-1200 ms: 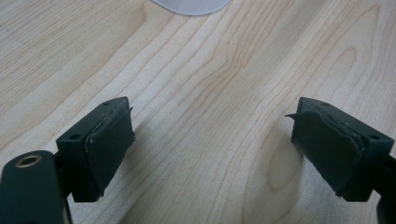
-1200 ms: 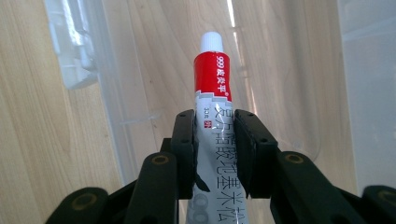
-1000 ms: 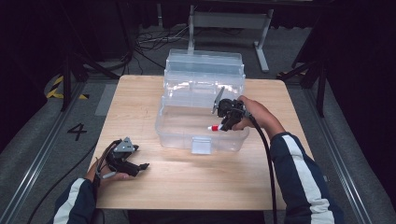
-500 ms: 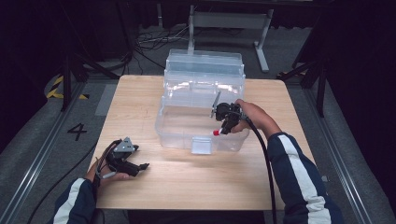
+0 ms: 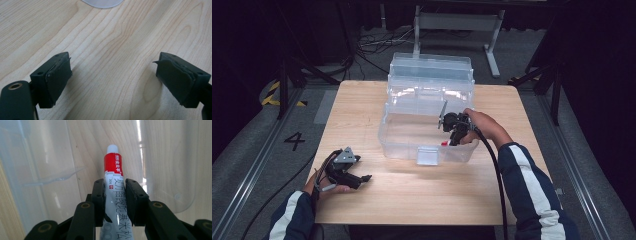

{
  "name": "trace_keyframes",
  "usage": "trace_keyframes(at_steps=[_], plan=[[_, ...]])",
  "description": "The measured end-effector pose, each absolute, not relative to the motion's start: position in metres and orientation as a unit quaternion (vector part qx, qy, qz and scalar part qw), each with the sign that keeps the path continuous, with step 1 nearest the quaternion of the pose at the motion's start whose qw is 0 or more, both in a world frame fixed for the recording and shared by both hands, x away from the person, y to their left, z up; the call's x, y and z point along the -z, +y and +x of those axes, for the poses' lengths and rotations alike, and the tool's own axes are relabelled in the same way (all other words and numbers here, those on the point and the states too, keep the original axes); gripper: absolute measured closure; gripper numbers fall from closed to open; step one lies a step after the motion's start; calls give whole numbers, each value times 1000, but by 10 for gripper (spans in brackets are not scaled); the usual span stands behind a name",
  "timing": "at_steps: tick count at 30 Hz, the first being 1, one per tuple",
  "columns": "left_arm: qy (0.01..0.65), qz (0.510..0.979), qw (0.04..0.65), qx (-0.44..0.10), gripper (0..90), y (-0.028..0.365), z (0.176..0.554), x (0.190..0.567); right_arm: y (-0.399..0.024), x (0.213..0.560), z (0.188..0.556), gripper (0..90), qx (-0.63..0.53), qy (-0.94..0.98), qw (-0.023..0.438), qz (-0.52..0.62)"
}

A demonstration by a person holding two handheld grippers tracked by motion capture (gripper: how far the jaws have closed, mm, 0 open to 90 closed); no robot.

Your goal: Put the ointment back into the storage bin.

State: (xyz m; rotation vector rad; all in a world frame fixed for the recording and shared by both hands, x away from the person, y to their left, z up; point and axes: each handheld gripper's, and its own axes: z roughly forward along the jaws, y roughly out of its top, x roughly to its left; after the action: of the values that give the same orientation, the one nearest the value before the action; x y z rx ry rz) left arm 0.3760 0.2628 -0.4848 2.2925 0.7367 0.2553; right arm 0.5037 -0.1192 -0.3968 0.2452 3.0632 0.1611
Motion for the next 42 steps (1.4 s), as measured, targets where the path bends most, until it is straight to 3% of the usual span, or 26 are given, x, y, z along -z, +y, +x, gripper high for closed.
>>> trace_keyframes(at_steps=[32, 42], plan=[[289, 889, 342, -101, 131, 261, 377, 483, -140, 376, 497, 661, -132, 985, 55, 97], [293, 889, 337, -101, 219, 249, 380, 470, -164, 357, 488, 628, -222, 964, 99, 111]])
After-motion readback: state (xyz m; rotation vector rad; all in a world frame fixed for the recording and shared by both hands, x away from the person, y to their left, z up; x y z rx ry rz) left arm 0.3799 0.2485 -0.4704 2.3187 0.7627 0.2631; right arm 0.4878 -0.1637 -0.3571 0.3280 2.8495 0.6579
